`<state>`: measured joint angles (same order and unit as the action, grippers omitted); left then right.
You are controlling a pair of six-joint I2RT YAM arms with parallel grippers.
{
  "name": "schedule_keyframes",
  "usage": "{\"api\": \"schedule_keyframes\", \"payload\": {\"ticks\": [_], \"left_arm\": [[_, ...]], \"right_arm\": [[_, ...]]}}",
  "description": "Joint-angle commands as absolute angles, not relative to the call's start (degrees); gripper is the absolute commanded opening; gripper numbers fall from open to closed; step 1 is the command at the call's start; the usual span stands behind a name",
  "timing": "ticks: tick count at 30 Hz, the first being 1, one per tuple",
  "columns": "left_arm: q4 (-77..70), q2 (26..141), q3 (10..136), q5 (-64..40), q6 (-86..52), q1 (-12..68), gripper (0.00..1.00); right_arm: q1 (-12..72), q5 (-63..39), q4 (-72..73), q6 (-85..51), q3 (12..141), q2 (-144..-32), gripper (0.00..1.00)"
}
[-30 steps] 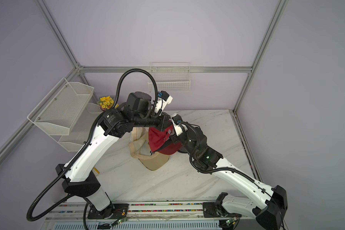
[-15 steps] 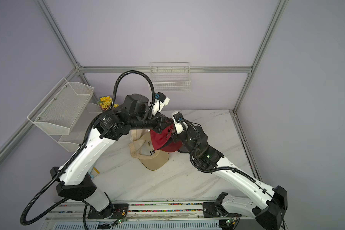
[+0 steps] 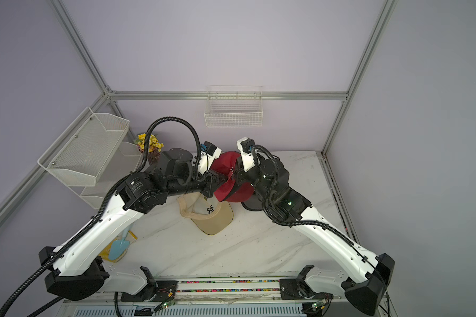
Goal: Open the adjustable buckle of the baseball cap
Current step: Open the adjustable buckle on the baseball cap.
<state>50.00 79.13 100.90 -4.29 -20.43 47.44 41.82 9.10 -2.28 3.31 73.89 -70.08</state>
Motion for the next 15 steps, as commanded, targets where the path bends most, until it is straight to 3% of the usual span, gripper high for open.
{"api": "schedule_keyframes", "payload": {"ticks": [1, 2, 3, 5, 8, 15], "left_arm": [[51.5, 76.8, 99.4, -0.4, -19.8, 48.6, 0.32], [50.8, 76.3, 99.2, 1.0, -19.1, 49.0, 0.65], [50.1, 75.7, 99.1, 2.5, -18.3, 49.6, 0.77], [49.0, 74.7, 98.6, 5.8, -17.1, 50.6, 0.87], [46.5, 72.3, 96.8, 12.6, -14.8, 53.3, 0.94], [33.4, 66.2, 87.6, 26.4, -4.1, 63.3, 0.97]], "right_arm": [[40.9, 8.8, 1.1, 0.0, 77.2, -69.0, 0.0], [40.9, 8.7, 0.9, -0.1, 77.1, -69.0, 0.0], [40.9, 8.5, 0.8, -0.4, 76.8, -69.0, 0.0], [40.9, 8.1, 0.3, -0.7, 76.8, -69.1, 0.0], [40.9, 7.7, -0.6, -0.7, 77.2, -69.4, 0.0], [40.9, 7.0, -2.9, -1.1, 79.5, -70.8, 0.0]]}}
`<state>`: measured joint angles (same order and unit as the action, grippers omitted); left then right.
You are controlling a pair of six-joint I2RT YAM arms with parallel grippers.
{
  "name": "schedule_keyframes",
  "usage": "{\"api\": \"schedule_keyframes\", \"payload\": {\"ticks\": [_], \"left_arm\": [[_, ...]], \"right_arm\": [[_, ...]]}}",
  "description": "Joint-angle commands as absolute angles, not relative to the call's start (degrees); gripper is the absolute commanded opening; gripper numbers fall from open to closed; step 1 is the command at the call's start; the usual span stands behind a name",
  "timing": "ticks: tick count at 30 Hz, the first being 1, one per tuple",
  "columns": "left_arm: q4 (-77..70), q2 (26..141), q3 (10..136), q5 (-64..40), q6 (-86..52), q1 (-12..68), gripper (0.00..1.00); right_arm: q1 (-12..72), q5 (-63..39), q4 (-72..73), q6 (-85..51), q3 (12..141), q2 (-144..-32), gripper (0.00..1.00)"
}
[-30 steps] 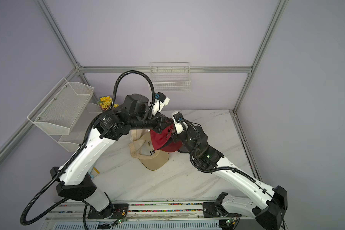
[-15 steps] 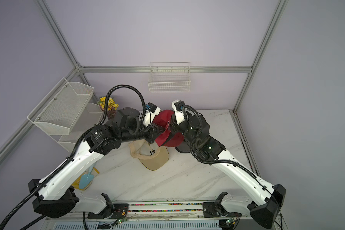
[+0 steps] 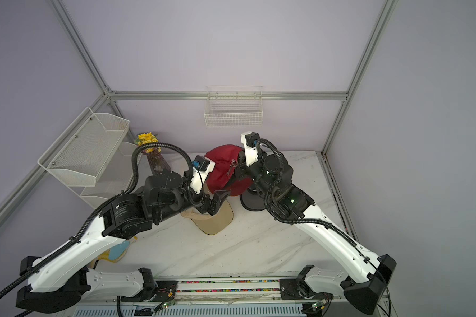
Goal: Open the adjustable buckle of the baseball cap
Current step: Open the adjustable buckle on the baseball cap, then pull the adjustable strap on the baseball cap.
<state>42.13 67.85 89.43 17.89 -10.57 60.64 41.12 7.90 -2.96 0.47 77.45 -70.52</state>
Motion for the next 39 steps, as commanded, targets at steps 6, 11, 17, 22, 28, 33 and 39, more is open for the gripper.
{"api": "schedule_keyframes", "payload": {"ticks": [6, 11, 17, 22, 28, 33, 39], "left_arm": [[29.0, 68.9, 87.5, 28.8, 0.9, 66.6, 0.85], [25.5, 70.1, 86.8, 30.1, 2.9, 66.8, 0.81], [19.8, 69.9, 84.5, 33.2, 7.2, 66.9, 0.61], [16.7, 69.9, 84.2, 35.1, 10.1, 66.8, 0.5], [15.5, 71.1, 85.4, 35.3, 12.1, 66.9, 0.52], [14.5, 72.2, 86.1, 36.3, 13.6, 66.9, 0.52], [11.3, 73.2, 86.5, 39.1, 15.9, 66.8, 0.5]], "right_arm": [[40.9, 5.5, -4.8, -4.3, 81.6, -72.0, 0.0], [40.8, 4.7, -5.2, -6.9, 82.2, -71.9, 0.0], [40.9, 1.4, -7.1, -9.3, 84.0, -71.2, 0.0], [40.9, -1.0, -7.6, -11.3, 84.1, -70.3, 0.0], [41.1, -2.0, -7.4, -12.6, 83.4, -69.6, 0.0], [41.4, -3.4, -7.9, -13.5, 84.2, -69.4, 0.0], [42.4, -3.7, -8.0, -13.5, 83.6, -68.6, 0.0]]}}
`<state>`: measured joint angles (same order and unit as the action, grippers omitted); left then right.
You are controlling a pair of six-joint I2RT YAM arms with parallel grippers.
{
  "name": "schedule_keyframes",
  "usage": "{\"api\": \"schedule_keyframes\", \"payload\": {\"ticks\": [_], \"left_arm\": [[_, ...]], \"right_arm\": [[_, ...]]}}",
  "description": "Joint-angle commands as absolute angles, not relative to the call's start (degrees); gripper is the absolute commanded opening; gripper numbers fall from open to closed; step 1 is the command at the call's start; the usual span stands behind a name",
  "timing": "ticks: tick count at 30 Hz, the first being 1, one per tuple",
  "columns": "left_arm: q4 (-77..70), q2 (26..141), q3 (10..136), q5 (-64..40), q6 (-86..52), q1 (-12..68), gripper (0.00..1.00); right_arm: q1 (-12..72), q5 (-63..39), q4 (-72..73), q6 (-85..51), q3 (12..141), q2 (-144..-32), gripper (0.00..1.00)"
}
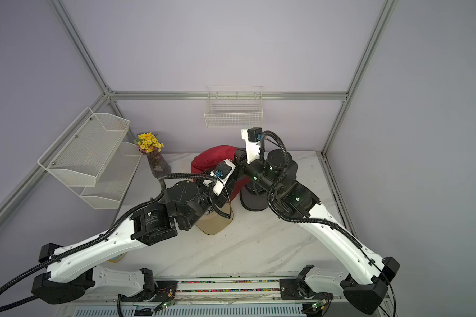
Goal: Open the adjustable buckle of the baseball cap
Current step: Pull the adjustable strap on the baseball cap.
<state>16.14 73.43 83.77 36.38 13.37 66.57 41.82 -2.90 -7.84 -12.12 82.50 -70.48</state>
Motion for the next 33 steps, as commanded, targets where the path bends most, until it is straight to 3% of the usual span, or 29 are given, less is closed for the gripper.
{"api": "schedule_keyframes", "payload": {"ticks": [1, 10, 18, 24, 33], "left_arm": [[11.0, 73.4, 86.6, 39.6, 16.3, 66.8, 0.5], [4.3, 72.4, 84.6, 42.6, 19.1, 66.9, 0.29], [2.7, 71.4, 84.0, 43.1, 20.2, 66.9, 0.0], [2.7, 69.8, 83.3, 42.6, 20.9, 67.0, 0.0], [9.8, 72.2, 87.2, 41.2, 19.8, 67.1, 0.0]], "right_arm": [[42.5, -3.7, -8.0, -13.5, 83.5, -68.4, 0.0], [43.6, -3.7, -8.0, -13.5, 82.1, -67.3, 0.0], [43.9, -2.5, -9.2, -12.8, 80.3, -66.1, 0.0], [43.9, -2.0, -11.9, -9.7, 80.0, -65.6, 0.0], [45.1, -4.3, -12.2, -8.7, 79.8, -65.3, 0.27]]}}
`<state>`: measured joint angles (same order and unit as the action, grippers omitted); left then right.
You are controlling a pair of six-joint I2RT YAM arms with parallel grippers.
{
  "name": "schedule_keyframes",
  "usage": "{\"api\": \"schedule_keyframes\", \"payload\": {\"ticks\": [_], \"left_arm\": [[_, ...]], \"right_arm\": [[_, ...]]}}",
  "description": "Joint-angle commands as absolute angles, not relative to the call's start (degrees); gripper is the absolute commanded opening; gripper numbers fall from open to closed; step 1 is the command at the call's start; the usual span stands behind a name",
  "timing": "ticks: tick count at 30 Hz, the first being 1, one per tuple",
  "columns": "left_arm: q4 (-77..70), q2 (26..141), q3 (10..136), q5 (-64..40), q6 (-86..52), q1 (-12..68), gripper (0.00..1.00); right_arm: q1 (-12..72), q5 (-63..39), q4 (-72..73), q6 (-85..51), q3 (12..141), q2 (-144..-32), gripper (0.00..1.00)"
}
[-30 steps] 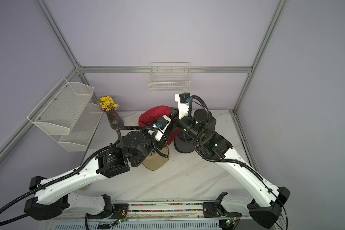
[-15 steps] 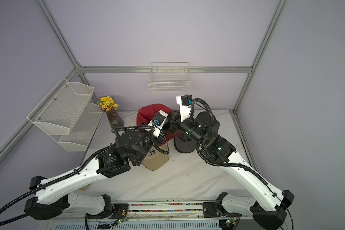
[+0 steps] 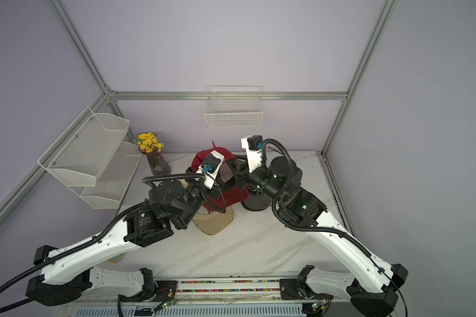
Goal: Open the adjustable buckle of the baseball cap
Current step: Pull the adjustable strap on the baseball cap.
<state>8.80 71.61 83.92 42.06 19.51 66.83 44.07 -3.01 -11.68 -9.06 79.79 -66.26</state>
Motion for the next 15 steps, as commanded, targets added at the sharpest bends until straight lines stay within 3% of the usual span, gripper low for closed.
{"api": "schedule_keyframes", "payload": {"ticks": [1, 5, 15], "left_arm": [[10.9, 72.6, 87.8, 41.1, 19.3, 67.1, 0.0], [13.7, 73.8, 89.6, 40.9, 18.2, 66.9, 0.0], [18.6, 75.1, 90.9, 40.2, 15.6, 66.3, 0.0]], "right_arm": [[45.4, -4.4, -12.3, -8.6, 80.0, -65.5, 0.28], [47.5, -3.4, -12.6, -7.4, 80.0, -65.2, 0.34], [50.9, -0.7, -13.4, -5.4, 80.9, -65.6, 0.34]]}}
